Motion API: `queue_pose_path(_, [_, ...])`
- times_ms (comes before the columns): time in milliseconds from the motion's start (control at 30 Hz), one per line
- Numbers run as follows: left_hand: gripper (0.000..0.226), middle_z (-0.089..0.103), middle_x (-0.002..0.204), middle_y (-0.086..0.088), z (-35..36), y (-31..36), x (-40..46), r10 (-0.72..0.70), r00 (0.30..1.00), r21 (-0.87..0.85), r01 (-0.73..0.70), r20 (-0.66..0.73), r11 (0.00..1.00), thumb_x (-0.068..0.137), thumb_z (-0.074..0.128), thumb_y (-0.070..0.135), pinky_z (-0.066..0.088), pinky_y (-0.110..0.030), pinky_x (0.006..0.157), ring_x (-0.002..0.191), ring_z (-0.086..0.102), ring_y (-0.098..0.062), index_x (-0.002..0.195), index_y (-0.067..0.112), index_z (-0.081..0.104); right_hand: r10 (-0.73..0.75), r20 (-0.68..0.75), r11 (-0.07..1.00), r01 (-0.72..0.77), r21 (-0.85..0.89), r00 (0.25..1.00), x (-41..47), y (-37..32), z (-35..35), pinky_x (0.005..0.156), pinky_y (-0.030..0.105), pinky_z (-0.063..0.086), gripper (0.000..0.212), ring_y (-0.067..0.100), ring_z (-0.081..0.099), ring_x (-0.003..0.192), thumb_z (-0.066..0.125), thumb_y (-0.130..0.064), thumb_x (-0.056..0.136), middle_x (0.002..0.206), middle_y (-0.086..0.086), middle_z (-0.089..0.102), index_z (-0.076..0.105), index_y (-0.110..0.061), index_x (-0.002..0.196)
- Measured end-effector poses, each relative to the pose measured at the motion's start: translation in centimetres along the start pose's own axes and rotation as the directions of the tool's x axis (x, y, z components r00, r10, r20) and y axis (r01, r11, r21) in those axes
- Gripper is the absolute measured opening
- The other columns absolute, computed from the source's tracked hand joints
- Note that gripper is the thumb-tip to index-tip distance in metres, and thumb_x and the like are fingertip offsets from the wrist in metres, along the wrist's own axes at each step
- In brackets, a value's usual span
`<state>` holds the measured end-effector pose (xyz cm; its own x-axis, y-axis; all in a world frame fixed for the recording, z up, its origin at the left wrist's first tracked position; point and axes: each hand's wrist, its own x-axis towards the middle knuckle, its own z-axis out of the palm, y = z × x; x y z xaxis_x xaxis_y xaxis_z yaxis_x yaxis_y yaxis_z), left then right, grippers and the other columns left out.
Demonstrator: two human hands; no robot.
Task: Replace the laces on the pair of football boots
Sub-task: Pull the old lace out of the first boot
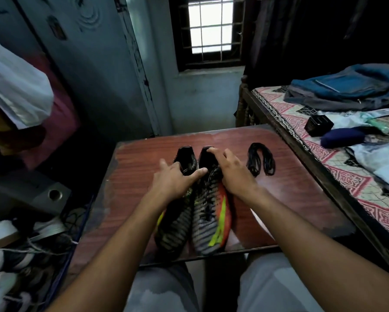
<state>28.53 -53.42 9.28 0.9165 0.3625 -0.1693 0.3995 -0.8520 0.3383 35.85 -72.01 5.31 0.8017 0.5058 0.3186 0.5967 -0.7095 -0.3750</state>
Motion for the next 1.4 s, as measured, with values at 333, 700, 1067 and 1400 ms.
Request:
queue_pose_path(333, [0.059,0.041,0.151,0.005,5.3,1.9,-0.1,-0.034,0.909,-0.335,-0.119,-0.416,0.935,0.082,0.059,0.077,0.043,-0.039,0.098,0.124,0.058,-0.025,0.119,0.031,0.061,0.13,0.017,0.913,-0.126,0.387,0.991,-3.4,-1.7,1.0,0.114,0.032,0.039,0.075,0.012,0.036,0.14,0.06,-0.025,0.1,0.159,-0.005,0.02,0.02,-0.021,0.163])
queue_pose_path(700, [0.034,0.055,0.136,-0.001,6.7,2.8,3.2,0.051,0.805,-0.213,-0.216,-0.591,0.953,0.097,0.058,0.035,0.038,-0.047,0.102,0.12,0.044,-0.03,0.131,0.032,0.057,0.194,-0.082,0.975,-0.182,0.128,0.978,0.4,5.9,-0.1,0.125,0.041,0.014,0.049,0.022,0.021,0.156,0.043,-0.03,0.109,0.164,0.004,0.036,0.038,-0.022,0.157])
queue_pose_path(1067, [0.054,0.061,0.132,0.011,8.0,4.3,4.3,0.226,0.721,-0.11,-0.387,-0.655,0.915,0.089,0.06,0.007,0.026,-0.044,0.111,0.12,0.053,-0.018,0.132,0.039,0.062,0.302,0.045,0.931,-0.284,-0.231,0.952,-3.7,13.0,-1.2,0.126,0.052,0.005,0.046,0.023,0.024,0.155,0.039,-0.025,0.109,0.165,0.003,0.035,0.043,-0.015,0.153])
queue_pose_path(1400, [0.038,0.062,0.127,-0.002,5.8,-2.8,4.9,0.356,0.78,-0.337,-0.566,-0.515,0.752,0.096,0.047,0.033,0.04,-0.034,0.105,0.119,0.055,-0.019,0.125,0.015,0.065,-0.067,-0.22,0.958,0.124,0.258,0.973,-0.2,-5.0,-1.5,0.085,0.035,0.051,0.027,0.019,0.062,0.096,0.061,-0.016,0.096,0.111,0.004,0.065,0.064,-0.014,0.123])
